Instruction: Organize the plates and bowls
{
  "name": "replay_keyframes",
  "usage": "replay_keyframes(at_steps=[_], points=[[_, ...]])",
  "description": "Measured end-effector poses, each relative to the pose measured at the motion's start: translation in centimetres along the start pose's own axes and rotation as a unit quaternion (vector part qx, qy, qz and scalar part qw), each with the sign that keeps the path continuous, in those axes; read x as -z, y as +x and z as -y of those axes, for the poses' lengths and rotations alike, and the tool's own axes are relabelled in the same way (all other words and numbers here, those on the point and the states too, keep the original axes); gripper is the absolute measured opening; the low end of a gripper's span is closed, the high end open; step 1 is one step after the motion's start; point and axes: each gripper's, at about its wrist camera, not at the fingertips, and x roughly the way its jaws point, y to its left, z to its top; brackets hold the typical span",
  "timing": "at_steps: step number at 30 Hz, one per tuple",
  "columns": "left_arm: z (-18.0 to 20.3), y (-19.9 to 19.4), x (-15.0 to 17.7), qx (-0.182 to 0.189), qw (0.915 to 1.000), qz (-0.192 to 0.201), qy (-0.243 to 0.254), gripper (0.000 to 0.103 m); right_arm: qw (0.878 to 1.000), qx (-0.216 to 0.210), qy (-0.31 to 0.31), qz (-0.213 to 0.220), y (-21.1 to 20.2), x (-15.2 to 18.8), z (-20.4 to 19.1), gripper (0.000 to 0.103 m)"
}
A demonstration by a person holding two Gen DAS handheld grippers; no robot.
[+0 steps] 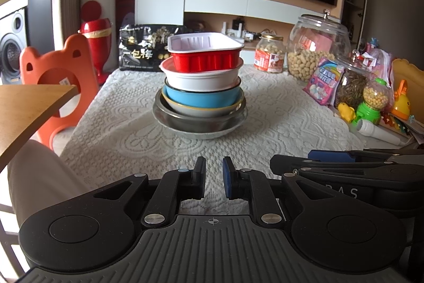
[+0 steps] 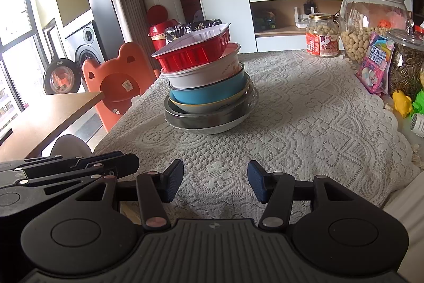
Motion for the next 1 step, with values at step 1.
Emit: replay_keyframes(at_steps=[1], points=[[-0.05, 0.09, 0.02, -0.002, 1.0, -0.003, -0.002, 0.016, 1.0, 0.0, 0.0, 0.0, 0.0, 0.0, 0.0, 0.054]])
